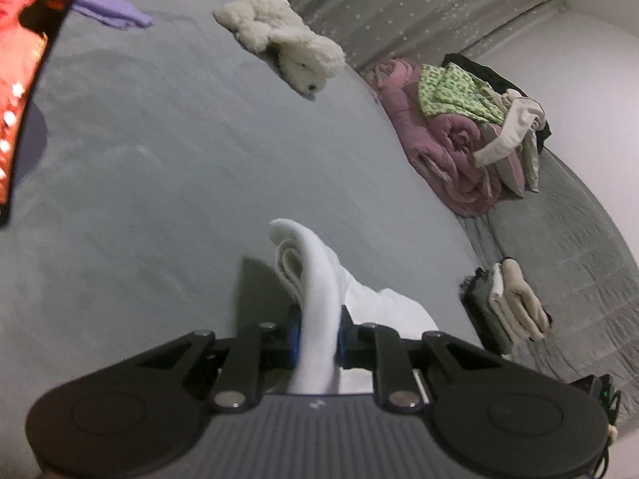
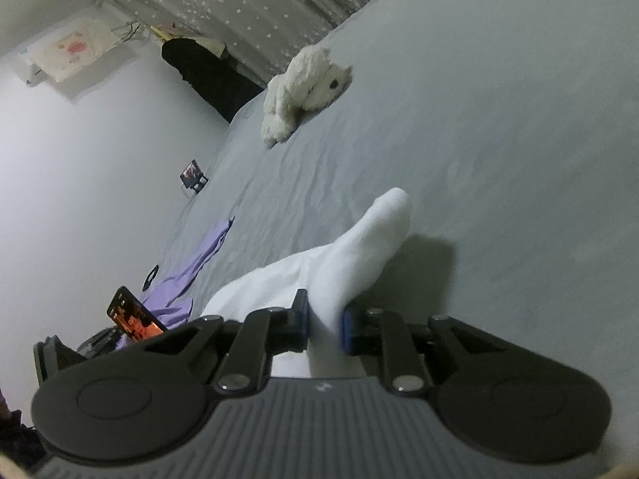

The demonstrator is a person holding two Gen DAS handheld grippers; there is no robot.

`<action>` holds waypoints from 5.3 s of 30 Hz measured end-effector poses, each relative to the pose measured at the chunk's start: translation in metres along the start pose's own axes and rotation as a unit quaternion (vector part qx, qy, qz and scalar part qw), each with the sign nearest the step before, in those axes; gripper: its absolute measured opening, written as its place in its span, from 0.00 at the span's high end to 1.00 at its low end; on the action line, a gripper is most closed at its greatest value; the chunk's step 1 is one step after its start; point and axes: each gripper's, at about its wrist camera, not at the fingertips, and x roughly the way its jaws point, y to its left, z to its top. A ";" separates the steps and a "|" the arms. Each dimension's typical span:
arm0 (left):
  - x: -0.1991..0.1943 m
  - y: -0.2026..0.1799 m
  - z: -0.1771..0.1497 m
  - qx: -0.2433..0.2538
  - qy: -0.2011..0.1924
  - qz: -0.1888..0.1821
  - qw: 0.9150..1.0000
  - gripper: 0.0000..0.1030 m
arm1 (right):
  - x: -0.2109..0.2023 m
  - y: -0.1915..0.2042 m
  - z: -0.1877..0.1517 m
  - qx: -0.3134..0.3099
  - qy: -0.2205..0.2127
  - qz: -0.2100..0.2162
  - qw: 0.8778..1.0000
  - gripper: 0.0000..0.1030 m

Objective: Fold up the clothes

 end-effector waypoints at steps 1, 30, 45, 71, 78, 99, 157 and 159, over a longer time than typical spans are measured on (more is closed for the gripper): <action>0.002 -0.002 -0.002 0.000 0.005 -0.003 1.000 0.84 | -0.003 -0.002 0.003 -0.001 -0.002 -0.001 1.000 0.80; 0.048 0.029 0.007 -0.015 0.054 -0.026 0.998 0.50 | 0.006 -0.082 0.026 0.055 0.065 0.059 0.995 0.59; 0.055 0.011 -0.012 0.041 0.027 -0.010 0.999 0.69 | 0.013 -0.063 0.016 -0.082 0.053 0.039 0.994 0.67; 0.082 -0.170 -0.025 0.158 -0.090 -0.061 0.981 0.82 | -0.114 -0.049 0.063 -0.206 -0.173 0.002 0.963 0.79; 0.154 -0.247 -0.038 0.190 -0.055 -0.093 0.976 0.82 | -0.152 -0.079 0.087 -0.216 -0.244 -0.074 0.943 0.79; 0.292 -0.445 -0.064 0.244 0.004 -0.199 0.949 0.83 | -0.282 -0.180 0.176 -0.044 -0.365 -0.183 0.912 0.80; 0.337 -0.487 -0.062 0.327 -0.050 -0.038 0.943 0.73 | -0.281 -0.226 0.232 -0.133 -0.338 -0.272 0.891 0.49; 0.326 -0.483 -0.066 0.330 -0.043 -0.034 0.943 0.71 | -0.285 -0.219 0.225 -0.120 -0.340 -0.267 0.894 0.48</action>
